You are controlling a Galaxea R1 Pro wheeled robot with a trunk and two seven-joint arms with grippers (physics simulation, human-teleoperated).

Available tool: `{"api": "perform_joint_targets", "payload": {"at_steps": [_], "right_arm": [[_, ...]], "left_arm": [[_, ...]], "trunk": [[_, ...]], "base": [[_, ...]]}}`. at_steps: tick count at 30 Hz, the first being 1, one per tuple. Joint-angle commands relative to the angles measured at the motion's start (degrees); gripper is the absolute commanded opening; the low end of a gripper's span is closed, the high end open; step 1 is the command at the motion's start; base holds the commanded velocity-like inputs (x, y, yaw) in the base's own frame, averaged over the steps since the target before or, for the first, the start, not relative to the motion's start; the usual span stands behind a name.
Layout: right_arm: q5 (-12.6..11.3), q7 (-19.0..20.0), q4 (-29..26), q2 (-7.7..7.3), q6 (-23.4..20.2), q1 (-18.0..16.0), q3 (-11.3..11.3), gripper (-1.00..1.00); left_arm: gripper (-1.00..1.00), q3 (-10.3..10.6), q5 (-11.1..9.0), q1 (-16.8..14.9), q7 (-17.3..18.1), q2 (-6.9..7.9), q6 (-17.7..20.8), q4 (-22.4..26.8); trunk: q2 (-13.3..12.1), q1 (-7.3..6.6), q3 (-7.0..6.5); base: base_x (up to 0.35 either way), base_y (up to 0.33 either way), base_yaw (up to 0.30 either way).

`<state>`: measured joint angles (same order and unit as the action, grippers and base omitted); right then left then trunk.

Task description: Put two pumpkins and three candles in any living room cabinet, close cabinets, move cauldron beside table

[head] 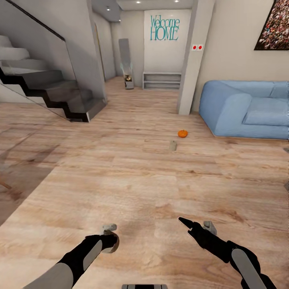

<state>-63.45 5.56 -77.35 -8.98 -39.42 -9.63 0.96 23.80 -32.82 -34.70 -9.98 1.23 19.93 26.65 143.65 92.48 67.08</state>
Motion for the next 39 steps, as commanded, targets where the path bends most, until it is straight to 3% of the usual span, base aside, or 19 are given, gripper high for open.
{"api": "perform_joint_targets", "payload": {"at_steps": [1, 10, 36, 39], "right_arm": [[0.15, 0.25, 0.00, 0.01, -0.31, -0.04, 0.09, 1.00], [0.16, 0.25, 0.00, 0.01, -0.31, -0.03, 0.07, 1.00], [0.16, 0.25, 0.02, 0.01, -0.31, -0.03, 0.05, 1.00], [0.16, 0.20, 0.02, 0.01, -0.31, -0.03, 0.06, 1.00]], "left_arm": [[-1.00, 0.45, -0.58, -0.02, -0.48, 0.08, 0.20, 0.18], [-1.00, 0.44, -0.61, -0.02, -0.32, 0.08, 0.23, 0.22], [-1.00, 0.30, -0.74, -0.02, -0.22, 0.15, 4.49, 0.17], [-1.00, 0.26, -0.75, -0.02, -0.22, 0.16, 4.85, 0.15]], "trunk": [[0.02, 0.02, 0.05], [0.02, 0.02, 0.05], [-0.33, -0.65, -5.71], [-0.33, -0.65, -5.71]], "base": [[0.337, 0.000, -0.141], [0.262, 0.000, -0.037], [0.008, 0.000, -0.001], [0.000, 0.000, 0.000]]}}
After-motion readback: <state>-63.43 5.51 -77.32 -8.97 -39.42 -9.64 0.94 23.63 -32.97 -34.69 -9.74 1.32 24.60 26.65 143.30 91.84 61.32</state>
